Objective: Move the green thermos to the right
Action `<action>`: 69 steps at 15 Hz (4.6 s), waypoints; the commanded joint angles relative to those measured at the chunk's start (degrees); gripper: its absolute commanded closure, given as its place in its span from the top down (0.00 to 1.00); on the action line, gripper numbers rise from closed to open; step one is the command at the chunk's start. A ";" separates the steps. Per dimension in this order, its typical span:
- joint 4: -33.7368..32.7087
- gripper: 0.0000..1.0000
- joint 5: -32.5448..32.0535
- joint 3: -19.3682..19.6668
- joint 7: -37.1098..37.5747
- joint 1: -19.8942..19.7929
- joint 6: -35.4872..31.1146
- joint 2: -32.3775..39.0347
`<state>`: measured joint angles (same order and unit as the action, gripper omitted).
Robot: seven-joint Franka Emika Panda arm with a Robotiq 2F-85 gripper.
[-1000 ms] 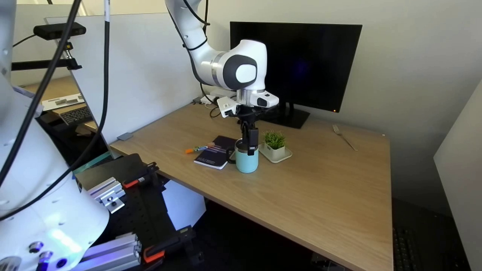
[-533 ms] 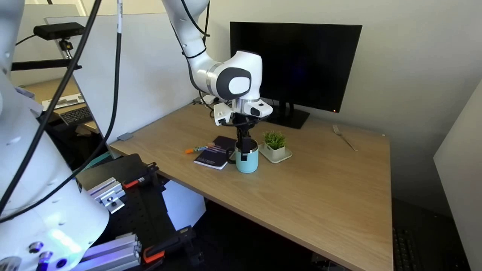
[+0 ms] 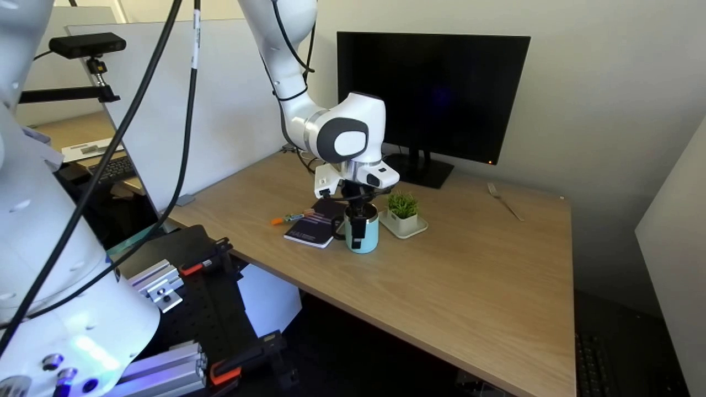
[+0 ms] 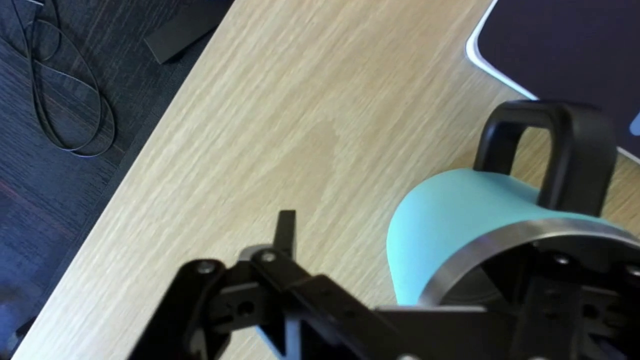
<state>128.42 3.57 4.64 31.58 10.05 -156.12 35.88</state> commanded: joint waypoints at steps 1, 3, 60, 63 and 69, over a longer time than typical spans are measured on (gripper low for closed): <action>-0.50 0.59 0.89 1.52 0.97 2.18 -1.14 0.53; -0.52 0.45 0.81 1.70 1.39 2.70 -1.01 0.31; -17.41 0.02 -8.28 -0.78 -53.98 -21.14 10.93 3.29; -19.19 0.02 -8.68 -0.57 -53.60 -21.06 10.83 5.15; -21.49 0.02 -8.89 -0.11 -53.44 -22.30 10.87 7.55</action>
<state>108.37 -3.95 4.81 -22.79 -11.07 -145.21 42.47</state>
